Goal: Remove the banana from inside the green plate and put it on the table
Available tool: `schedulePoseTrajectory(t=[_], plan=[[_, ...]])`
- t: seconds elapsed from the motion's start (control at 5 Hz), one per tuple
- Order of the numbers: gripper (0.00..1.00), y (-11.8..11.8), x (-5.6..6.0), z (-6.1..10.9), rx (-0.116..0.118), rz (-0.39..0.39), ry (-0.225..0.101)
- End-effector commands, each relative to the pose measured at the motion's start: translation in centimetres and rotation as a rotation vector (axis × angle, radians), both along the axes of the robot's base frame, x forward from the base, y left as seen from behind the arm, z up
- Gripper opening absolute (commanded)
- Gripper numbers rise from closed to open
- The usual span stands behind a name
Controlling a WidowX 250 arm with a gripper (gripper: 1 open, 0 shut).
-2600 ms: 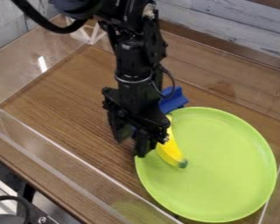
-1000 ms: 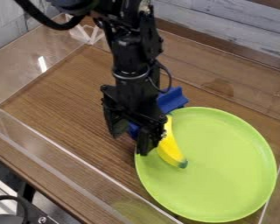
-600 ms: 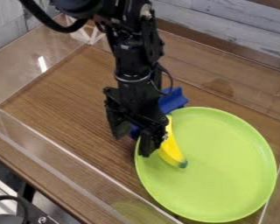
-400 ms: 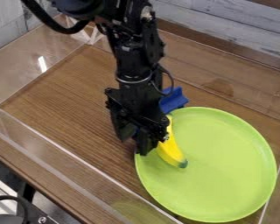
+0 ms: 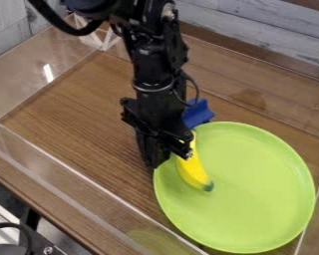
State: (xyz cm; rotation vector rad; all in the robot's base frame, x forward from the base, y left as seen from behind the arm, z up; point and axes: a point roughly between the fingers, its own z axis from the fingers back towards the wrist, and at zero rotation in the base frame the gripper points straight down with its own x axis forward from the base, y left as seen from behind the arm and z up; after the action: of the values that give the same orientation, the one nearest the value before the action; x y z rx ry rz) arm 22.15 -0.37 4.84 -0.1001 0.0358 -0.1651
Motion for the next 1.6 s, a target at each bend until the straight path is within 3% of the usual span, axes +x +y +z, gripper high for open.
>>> schedulePoseTrajectory(t=[0.0,1.4], plan=[[0.0,0.3,0.8,1.5,0.0,0.001,-0.048],[0.0,1.7,0.5,3.1,-0.002,-0.039,-0.006]])
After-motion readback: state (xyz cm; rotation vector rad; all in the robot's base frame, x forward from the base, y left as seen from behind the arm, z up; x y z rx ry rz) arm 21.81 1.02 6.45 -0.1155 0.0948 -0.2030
